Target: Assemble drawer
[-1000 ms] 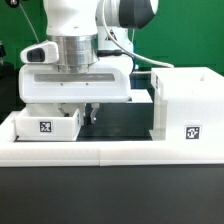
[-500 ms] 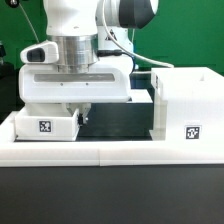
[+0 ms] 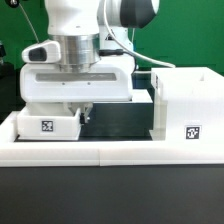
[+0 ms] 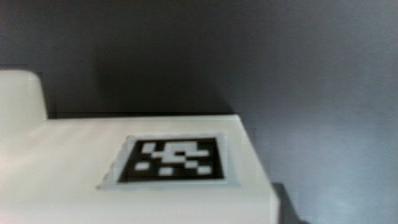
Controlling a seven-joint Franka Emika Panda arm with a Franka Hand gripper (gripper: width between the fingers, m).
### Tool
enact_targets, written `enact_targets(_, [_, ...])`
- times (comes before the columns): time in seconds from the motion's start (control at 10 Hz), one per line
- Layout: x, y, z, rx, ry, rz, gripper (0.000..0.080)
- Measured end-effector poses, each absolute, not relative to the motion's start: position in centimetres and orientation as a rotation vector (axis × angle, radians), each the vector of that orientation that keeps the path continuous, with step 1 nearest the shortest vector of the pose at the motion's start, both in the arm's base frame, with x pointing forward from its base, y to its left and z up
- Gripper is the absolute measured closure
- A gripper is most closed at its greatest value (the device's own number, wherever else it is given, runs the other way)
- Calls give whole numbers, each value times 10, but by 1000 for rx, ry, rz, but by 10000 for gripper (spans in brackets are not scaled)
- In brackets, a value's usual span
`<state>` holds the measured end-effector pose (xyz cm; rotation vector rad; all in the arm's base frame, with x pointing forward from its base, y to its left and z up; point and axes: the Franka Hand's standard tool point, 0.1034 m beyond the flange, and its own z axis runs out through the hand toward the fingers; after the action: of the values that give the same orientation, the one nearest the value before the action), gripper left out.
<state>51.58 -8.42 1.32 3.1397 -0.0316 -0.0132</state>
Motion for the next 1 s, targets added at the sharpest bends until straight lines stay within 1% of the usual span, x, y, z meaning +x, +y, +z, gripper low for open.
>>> enact_targets(0.2, [511,-79,22,3160,119,-79,757])
enact_targets(0.3, [509,-82,31,3175,141,-110,757])
enact_targets(0.5, [509,-83,30,3172,160,-106,757])
enact_targets(0.8, [509,-84,29,3150,443,-103,757])
enact_targets(0.9, [509,-82,27,3100,713,-102,757])
enact_targets(1.0, [509,-77,26,3056,886,-105,757])
